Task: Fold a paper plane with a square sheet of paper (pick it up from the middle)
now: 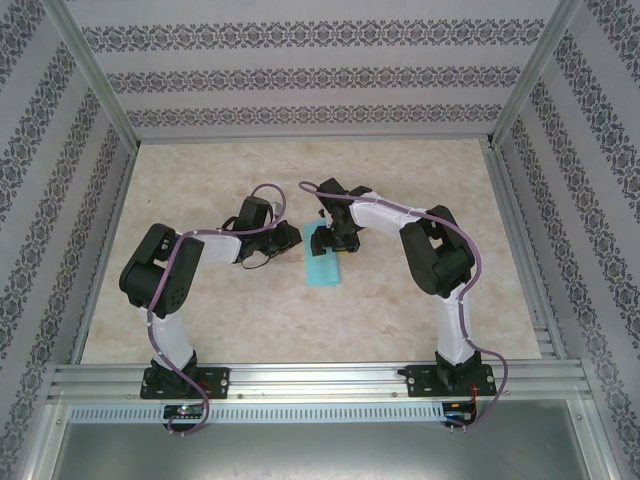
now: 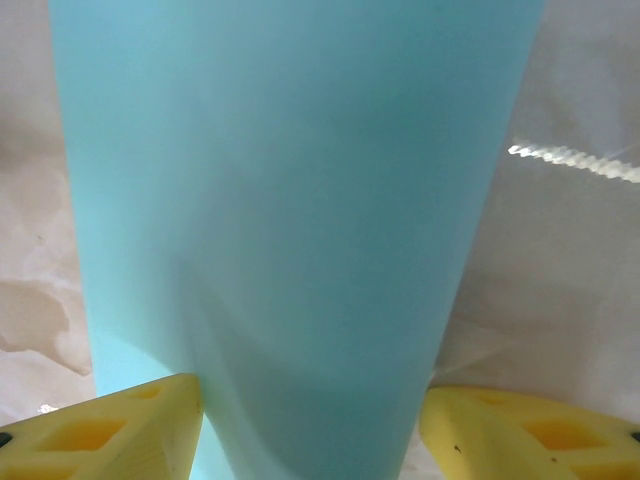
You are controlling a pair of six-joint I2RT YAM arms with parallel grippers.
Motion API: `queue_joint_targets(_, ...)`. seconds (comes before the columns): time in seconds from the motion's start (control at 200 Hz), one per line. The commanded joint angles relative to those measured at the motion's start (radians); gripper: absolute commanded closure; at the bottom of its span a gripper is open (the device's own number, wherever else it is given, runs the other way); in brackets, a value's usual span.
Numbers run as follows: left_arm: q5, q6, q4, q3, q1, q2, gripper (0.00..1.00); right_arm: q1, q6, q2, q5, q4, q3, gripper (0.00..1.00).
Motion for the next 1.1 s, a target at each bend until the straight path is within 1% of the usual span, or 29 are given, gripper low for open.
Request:
queue_joint_targets(0.0, 0.022, 0.009, 0.035, 0.027, -0.016, 0.019, 0.85, 0.002, 0.002, 0.195, 0.094, 0.006, -0.093, 0.35)
queue_joint_targets(0.325, 0.005, 0.010, 0.020, 0.027, -0.016, 0.005, 0.85, -0.001, 0.006, 0.199, 0.107, 0.017, -0.105, 0.36)
queue_joint_targets(0.46, 0.006, 0.009, 0.022, 0.029, -0.016, 0.011, 0.85, -0.005, 0.024, 0.197, 0.073, 0.048, -0.126, 0.37)
queue_joint_targets(0.729, 0.017, 0.009, 0.016, 0.045, -0.016, 0.024, 0.85, -0.017, -0.027, 0.197, 0.058, 0.046, -0.147, 0.38)
queue_joint_targets(1.094, 0.021, 0.004, 0.014, 0.054, -0.022, 0.027, 0.85, -0.018, 0.017, 0.209, 0.060, 0.055, -0.152, 0.35)
